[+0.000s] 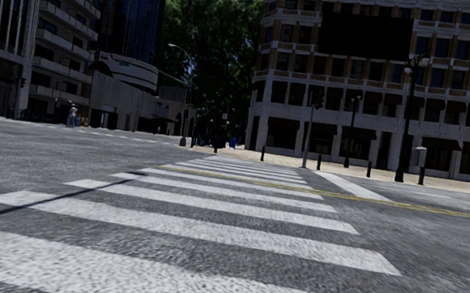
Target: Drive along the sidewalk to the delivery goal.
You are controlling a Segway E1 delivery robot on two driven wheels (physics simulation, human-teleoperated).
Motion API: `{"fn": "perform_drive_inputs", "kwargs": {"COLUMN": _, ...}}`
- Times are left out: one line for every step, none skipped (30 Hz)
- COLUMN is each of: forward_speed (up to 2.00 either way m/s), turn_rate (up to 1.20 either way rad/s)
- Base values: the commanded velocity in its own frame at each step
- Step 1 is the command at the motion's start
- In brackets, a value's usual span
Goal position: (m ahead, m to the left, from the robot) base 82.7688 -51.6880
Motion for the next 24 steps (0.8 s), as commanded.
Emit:
{"fn": "perform_drive_inputs", "kwargs": {"forward_speed": 2.00, "turn_rate": 0.00}}
{"fn": "perform_drive_inputs", "kwargs": {"forward_speed": 2.00, "turn_rate": 0.00}}
{"fn": "perform_drive_inputs", "kwargs": {"forward_speed": 2.00, "turn_rate": 0.00}}
{"fn": "perform_drive_inputs", "kwargs": {"forward_speed": 2.00, "turn_rate": 0.00}}
{"fn": "perform_drive_inputs", "kwargs": {"forward_speed": 2.00, "turn_rate": 0.00}}
{"fn": "perform_drive_inputs", "kwargs": {"forward_speed": 2.00, "turn_rate": 0.00}}
{"fn": "perform_drive_inputs", "kwargs": {"forward_speed": 2.00, "turn_rate": 0.00}}
{"fn": "perform_drive_inputs", "kwargs": {"forward_speed": 2.00, "turn_rate": 0.00}}
{"fn": "perform_drive_inputs", "kwargs": {"forward_speed": 2.00, "turn_rate": 0.00}}
{"fn": "perform_drive_inputs", "kwargs": {"forward_speed": 2.00, "turn_rate": 0.00}}
{"fn": "perform_drive_inputs", "kwargs": {"forward_speed": 2.00, "turn_rate": 0.00}}
{"fn": "perform_drive_inputs", "kwargs": {"forward_speed": 2.00, "turn_rate": 0.00}}
{"fn": "perform_drive_inputs", "kwargs": {"forward_speed": 2.00, "turn_rate": 0.00}}
{"fn": "perform_drive_inputs", "kwargs": {"forward_speed": 2.00, "turn_rate": 0.00}}
{"fn": "perform_drive_inputs", "kwargs": {"forward_speed": 2.00, "turn_rate": 0.00}}
{"fn": "perform_drive_inputs", "kwargs": {"forward_speed": 2.00, "turn_rate": 0.00}}
{"fn": "perform_drive_inputs", "kwargs": {"forward_speed": 2.00, "turn_rate": 0.00}}
{"fn": "perform_drive_inputs", "kwargs": {"forward_speed": 2.00, "turn_rate": 0.00}}
{"fn": "perform_drive_inputs", "kwargs": {"forward_speed": 2.00, "turn_rate": 0.00}}
{"fn": "perform_drive_inputs", "kwargs": {"forward_speed": 2.00, "turn_rate": 0.00}}
{"fn": "perform_drive_inputs", "kwargs": {"forward_speed": 2.00, "turn_rate": 0.00}}
{"fn": "perform_drive_inputs", "kwargs": {"forward_speed": 2.00, "turn_rate": 0.00}}
{"fn": "perform_drive_inputs", "kwargs": {"forward_speed": 2.00, "turn_rate": 0.00}}
{"fn": "perform_drive_inputs", "kwargs": {"forward_speed": 2.00, "turn_rate": 0.00}}
